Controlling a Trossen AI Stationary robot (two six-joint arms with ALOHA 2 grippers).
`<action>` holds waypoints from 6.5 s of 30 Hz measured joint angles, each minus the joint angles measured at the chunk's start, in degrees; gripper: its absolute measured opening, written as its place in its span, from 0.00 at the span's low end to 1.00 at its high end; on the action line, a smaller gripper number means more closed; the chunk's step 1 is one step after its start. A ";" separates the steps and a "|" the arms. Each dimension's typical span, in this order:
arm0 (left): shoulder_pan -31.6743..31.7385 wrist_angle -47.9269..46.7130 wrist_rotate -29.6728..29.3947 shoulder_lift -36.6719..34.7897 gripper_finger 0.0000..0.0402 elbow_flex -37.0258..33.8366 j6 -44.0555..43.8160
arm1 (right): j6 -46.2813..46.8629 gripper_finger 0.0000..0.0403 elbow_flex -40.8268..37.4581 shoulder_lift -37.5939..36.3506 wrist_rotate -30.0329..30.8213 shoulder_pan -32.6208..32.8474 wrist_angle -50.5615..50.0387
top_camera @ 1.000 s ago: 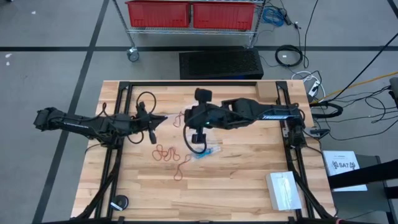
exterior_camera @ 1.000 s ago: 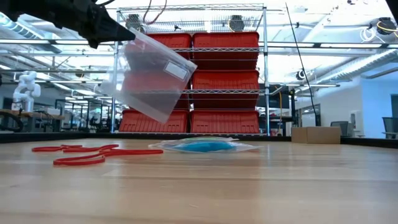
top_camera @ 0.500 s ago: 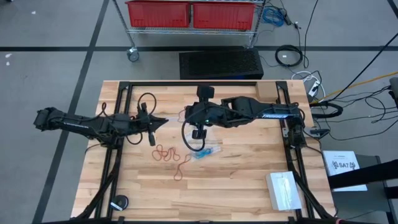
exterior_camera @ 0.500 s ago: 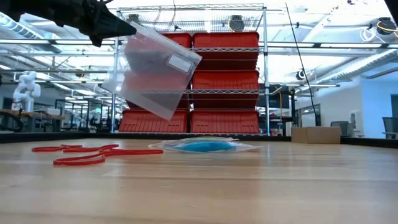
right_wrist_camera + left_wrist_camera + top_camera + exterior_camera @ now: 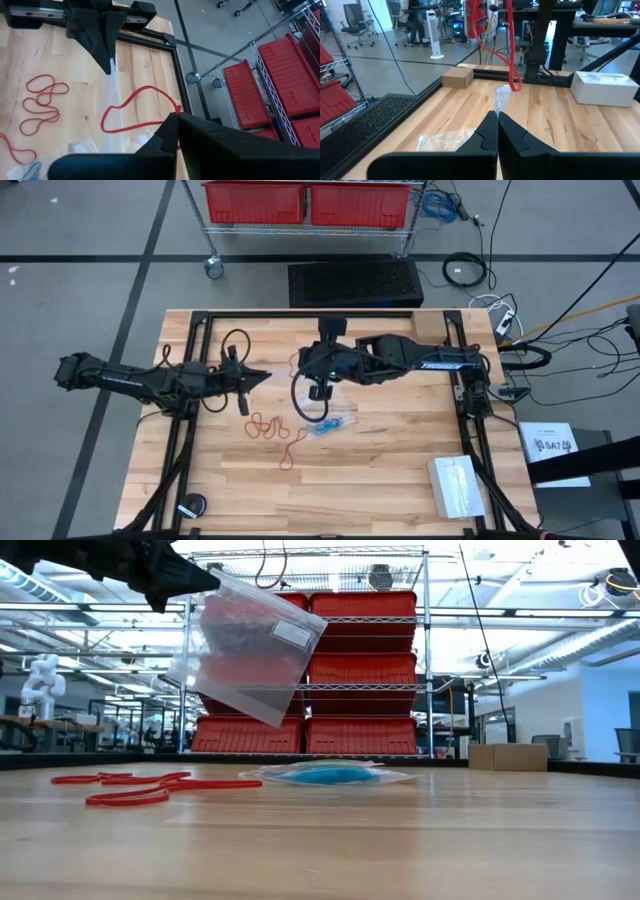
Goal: Sort rubber bands
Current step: Put the red rubber band into the right transparent zip bag
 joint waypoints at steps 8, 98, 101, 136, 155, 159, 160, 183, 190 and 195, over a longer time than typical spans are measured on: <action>0.00 -0.09 0.53 0.00 0.00 0.00 0.00 | -0.26 0.00 0.00 0.00 0.06 0.00 -0.02; 0.00 3.03 -1.73 0.00 0.00 0.00 -1.45 | 2.88 0.00 -0.02 -0.37 -2.99 0.15 -1.31; 0.00 3.11 -1.73 -0.01 0.00 0.00 -1.46 | 3.73 0.00 -0.16 -0.29 -5.12 0.15 -1.22; 0.01 3.29 0.26 0.00 0.00 0.00 -1.38 | 4.26 0.00 -1.42 8.21 -18.61 -5.56 0.74; 0.01 3.31 -0.03 0.00 0.00 0.00 -1.41 | 4.40 0.03 -1.44 11.54 -27.32 -6.29 3.87; 0.02 3.34 -0.13 0.00 0.00 0.00 -1.42 | 4.55 0.11 -1.49 11.65 -27.08 -6.34 4.12; 0.01 3.32 -0.13 0.00 0.00 0.00 -1.42 | 4.57 0.13 -1.46 11.52 -27.06 -6.34 4.46; 0.20 3.43 -1.88 1.51 0.00 0.02 -1.16 | 0.71 0.38 -0.90 3.95 -20.93 -2.40 6.61; 0.20 3.41 -1.88 1.51 0.00 0.02 -1.18 | 3.01 0.38 -0.90 -1.04 -16.48 -1.65 -3.45; 0.20 3.47 -1.86 1.51 0.00 0.02 -1.18 | 6.53 0.38 -0.90 -3.19 -16.63 -1.73 -11.85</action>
